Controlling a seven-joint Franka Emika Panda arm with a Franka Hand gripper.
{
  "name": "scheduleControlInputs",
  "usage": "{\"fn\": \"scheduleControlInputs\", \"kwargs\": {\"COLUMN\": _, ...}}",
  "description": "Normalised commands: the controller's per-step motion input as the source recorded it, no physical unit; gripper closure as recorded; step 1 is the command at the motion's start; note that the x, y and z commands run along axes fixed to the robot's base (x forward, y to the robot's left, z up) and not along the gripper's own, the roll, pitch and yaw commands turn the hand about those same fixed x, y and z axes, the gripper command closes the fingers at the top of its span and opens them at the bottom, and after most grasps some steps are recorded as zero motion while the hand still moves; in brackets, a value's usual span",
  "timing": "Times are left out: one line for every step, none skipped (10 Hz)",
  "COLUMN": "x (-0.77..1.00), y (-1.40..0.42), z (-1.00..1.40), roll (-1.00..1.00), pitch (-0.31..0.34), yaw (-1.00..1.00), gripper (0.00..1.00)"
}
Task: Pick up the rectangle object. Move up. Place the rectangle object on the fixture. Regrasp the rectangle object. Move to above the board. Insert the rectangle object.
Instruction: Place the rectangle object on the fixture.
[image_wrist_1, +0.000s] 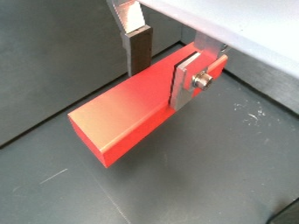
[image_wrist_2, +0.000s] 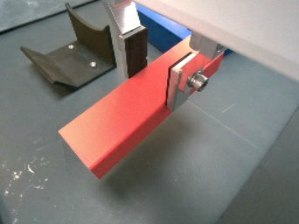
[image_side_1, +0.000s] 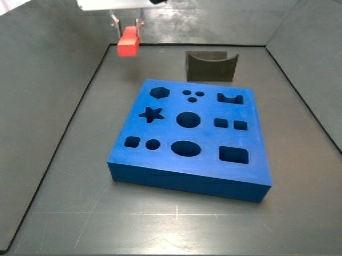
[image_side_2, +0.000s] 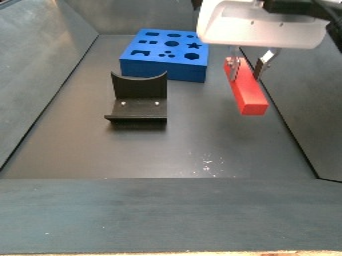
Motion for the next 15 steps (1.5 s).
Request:
{"fn": "scheduleControlInputs", "kwargs": {"x": -0.05, "y": 0.01, "z": 1.00, "roll": 0.11, "pitch": 0.063, "yaw": -0.01, "gripper": 1.00}}
{"fn": "scheduleControlInputs", "kwargs": {"x": -0.05, "y": 0.01, "z": 1.00, "roll": 0.12, "pitch": 0.064, "yaw": -0.01, "gripper": 1.00}}
{"fn": "scheduleControlInputs", "kwargs": {"x": -0.05, "y": 0.01, "z": 1.00, "roll": 0.13, "pitch": 0.069, "yaw": 0.01, "gripper": 1.00}}
{"fn": "scheduleControlInputs", "kwargs": {"x": -0.05, "y": 0.01, "z": 1.00, "roll": 0.13, "pitch": 0.070, "yaw": 0.02, "gripper": 1.00}}
{"fn": "scheduleControlInputs", "kwargs": {"x": -0.05, "y": 0.01, "z": 1.00, "roll": 0.14, "pitch": 0.069, "yaw": 0.02, "gripper": 1.00}}
{"fn": "scheduleControlInputs", "kwargs": {"x": -0.05, "y": 0.01, "z": 0.90, "roll": 0.14, "pitch": 0.068, "yaw": 0.03, "gripper": 1.00}}
{"fn": "scheduleControlInputs", "kwargs": {"x": -0.04, "y": 0.01, "z": 0.83, "roll": 0.15, "pitch": 0.069, "yaw": 0.03, "gripper": 1.00}}
{"fn": "scheduleControlInputs", "kwargs": {"x": -0.04, "y": 0.01, "z": 0.78, "roll": 0.14, "pitch": 0.071, "yaw": 0.03, "gripper": 1.00}}
{"fn": "scheduleControlInputs", "kwargs": {"x": -0.03, "y": 0.01, "z": 0.67, "roll": 0.12, "pitch": 0.070, "yaw": 0.02, "gripper": 1.00}}
{"fn": "scheduleControlInputs", "kwargs": {"x": -0.03, "y": 0.01, "z": 0.56, "roll": 0.11, "pitch": 0.071, "yaw": 0.02, "gripper": 1.00}}
{"fn": "scheduleControlInputs", "kwargs": {"x": -0.03, "y": 0.01, "z": 0.46, "roll": 0.11, "pitch": 0.066, "yaw": 0.02, "gripper": 1.00}}
{"fn": "scheduleControlInputs", "kwargs": {"x": -0.03, "y": 0.01, "z": 0.39, "roll": 0.11, "pitch": 0.066, "yaw": 0.03, "gripper": 1.00}}
{"fn": "scheduleControlInputs", "kwargs": {"x": -0.02, "y": 0.01, "z": 0.22, "roll": 0.10, "pitch": 0.068, "yaw": 0.02, "gripper": 1.00}}
{"fn": "scheduleControlInputs", "kwargs": {"x": 1.00, "y": 0.15, "z": 0.77, "roll": -0.07, "pitch": 0.017, "yaw": -0.40, "gripper": 1.00}}
{"fn": "scheduleControlInputs", "kwargs": {"x": 1.00, "y": 0.15, "z": 0.71, "roll": -0.08, "pitch": 0.056, "yaw": -0.38, "gripper": 1.00}}
